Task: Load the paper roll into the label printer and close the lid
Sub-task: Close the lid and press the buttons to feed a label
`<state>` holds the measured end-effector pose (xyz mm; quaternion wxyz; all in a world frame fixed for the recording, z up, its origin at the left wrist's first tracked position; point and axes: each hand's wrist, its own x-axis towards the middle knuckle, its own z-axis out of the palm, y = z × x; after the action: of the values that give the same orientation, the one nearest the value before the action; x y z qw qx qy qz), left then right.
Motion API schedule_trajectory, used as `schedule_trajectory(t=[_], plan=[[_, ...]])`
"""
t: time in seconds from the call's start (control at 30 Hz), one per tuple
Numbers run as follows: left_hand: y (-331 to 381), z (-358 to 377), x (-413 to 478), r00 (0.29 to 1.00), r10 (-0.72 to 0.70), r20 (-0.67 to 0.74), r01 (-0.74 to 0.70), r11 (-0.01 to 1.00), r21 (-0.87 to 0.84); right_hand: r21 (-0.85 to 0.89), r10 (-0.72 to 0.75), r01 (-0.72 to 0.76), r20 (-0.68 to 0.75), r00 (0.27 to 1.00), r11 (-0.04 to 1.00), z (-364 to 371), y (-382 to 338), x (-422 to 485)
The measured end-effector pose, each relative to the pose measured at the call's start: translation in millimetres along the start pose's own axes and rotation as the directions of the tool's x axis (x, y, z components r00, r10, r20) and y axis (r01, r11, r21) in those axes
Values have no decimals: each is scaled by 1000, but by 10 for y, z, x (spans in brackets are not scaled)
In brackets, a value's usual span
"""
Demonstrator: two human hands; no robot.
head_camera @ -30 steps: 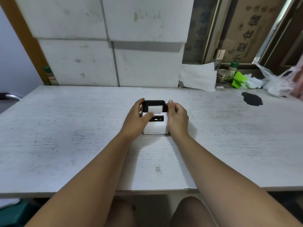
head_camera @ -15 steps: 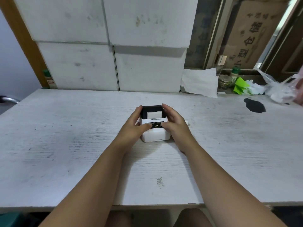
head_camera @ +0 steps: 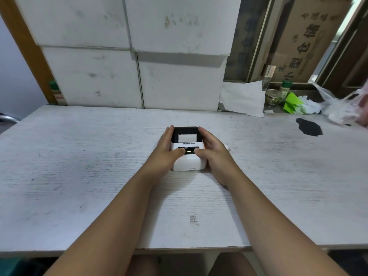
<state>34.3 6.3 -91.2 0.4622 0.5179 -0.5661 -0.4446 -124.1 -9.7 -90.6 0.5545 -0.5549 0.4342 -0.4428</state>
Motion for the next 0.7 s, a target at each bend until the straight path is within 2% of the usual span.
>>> schedule_trajectory(t=[0.23,0.43,0.7], plan=[[3,-64,35,999,-33,41,33,999,-1,8,27,-27,-24,999,1000,27,-33,-23],[-25,-74,-1,999,-6,39,6,1000,11,-13,25,-26,-20,999,1000,13,-32,-26],[-48,-59,12,999,-26,41,27,999,-24,-104,26,-30,-39,999,994,31,-27,-39]])
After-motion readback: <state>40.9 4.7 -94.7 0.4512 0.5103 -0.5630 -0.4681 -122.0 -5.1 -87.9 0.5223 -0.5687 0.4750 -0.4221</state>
